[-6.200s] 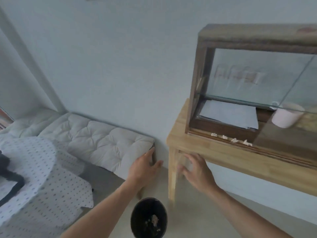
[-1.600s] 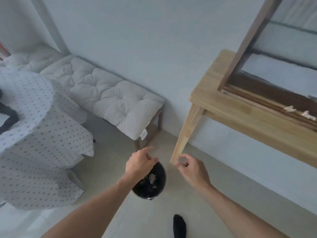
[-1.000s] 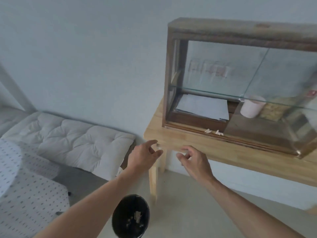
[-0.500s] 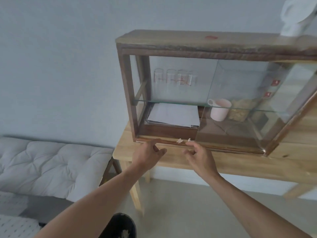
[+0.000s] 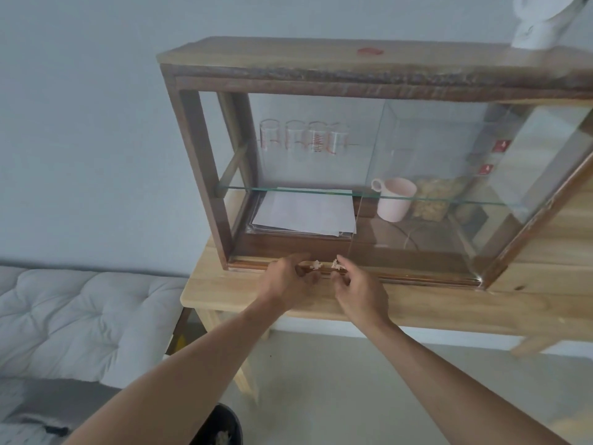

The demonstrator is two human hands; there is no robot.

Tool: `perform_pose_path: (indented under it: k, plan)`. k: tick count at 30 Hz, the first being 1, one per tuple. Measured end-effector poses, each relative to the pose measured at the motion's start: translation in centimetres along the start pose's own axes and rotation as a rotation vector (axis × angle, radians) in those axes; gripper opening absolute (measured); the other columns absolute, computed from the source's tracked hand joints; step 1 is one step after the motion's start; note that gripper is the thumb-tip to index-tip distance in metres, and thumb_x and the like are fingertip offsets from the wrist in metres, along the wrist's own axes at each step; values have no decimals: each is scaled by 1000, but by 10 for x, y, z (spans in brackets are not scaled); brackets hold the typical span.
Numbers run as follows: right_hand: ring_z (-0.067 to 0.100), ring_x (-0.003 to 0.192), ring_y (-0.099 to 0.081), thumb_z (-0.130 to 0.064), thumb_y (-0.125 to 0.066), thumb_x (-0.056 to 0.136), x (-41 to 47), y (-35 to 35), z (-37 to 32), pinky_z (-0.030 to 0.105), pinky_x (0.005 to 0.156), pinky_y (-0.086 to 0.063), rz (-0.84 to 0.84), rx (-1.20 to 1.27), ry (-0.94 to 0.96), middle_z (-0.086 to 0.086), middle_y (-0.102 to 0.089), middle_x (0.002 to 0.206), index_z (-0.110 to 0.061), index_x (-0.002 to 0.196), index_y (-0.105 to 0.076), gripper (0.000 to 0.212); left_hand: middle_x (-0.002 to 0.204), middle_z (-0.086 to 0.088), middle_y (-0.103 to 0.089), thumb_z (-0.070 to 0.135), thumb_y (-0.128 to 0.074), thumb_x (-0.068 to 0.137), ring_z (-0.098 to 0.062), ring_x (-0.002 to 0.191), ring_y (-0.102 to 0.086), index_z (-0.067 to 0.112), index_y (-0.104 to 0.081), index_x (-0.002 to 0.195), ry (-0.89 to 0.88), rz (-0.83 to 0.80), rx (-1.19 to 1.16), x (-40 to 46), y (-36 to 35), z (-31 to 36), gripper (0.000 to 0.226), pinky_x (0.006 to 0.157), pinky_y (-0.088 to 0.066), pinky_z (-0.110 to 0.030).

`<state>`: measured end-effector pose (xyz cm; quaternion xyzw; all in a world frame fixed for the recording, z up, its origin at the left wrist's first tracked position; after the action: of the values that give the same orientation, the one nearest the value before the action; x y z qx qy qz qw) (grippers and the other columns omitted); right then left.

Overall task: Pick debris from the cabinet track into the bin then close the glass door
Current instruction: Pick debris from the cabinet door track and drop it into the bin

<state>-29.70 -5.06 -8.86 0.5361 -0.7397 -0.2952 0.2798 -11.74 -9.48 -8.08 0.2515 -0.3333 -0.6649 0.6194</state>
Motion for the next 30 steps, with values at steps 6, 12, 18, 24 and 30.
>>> perform_pose_path:
  k: [6, 12, 18, 24, 30]
  plan:
    - [29, 101, -76, -40, -57, 103, 3, -4, 2, 39, 79, -55, 42, -136, 33, -3, -83, 100, -38, 139, -68, 37, 87, 5, -79, 41, -78, 93, -27, 100, -76, 37, -80, 124, 10, 5, -30, 4, -2, 0, 31, 84, -59, -37]
    - [26, 90, -75, -36, -64, 101, 1, -5, 6, 35, 70, -50, 91, -42, 16, -8, -79, 88, -37, 123, -73, 24, 95, 6, -85, 41, -81, 92, -25, 100, -77, 36, -85, 113, 61, 17, -149, 3, -1, -3, 22, 86, -62, -41]
    - [24, 81, -71, -36, -63, 101, 2, -5, 3, 33, 65, -43, 93, 25, -29, -11, -75, 80, -34, 110, -73, 13, 88, 9, -84, 38, -83, 90, -19, 94, -78, 35, -88, 101, 119, 16, -244, 4, -4, -4, 13, 82, -64, -39]
    - [23, 76, -70, -40, -62, 101, -2, -5, 0, 37, 67, -52, 68, 81, -37, -8, -73, 76, -33, 108, -73, 14, 83, 7, -83, 33, -84, 89, -20, 88, -78, 32, -89, 94, 124, 71, -297, 3, -5, -7, 7, 77, -63, -36]
    - [22, 76, -71, -42, -62, 101, -13, -14, -11, 35, 66, -50, 24, 125, -28, -9, -76, 79, -35, 106, -73, 13, 79, 3, -83, 29, -86, 89, -16, 80, -78, 25, -89, 96, 154, 69, -393, -10, 8, -26, 9, 73, -60, -32]
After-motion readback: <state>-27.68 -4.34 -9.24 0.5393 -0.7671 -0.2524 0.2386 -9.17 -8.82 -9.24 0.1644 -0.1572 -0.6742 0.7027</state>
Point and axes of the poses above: each hand's wrist, its own x-axis towards the middle knuckle, its own y-axis out of the back of the hand, z = x × y, the point moved 4 cm from there along x, towards the middle knuckle
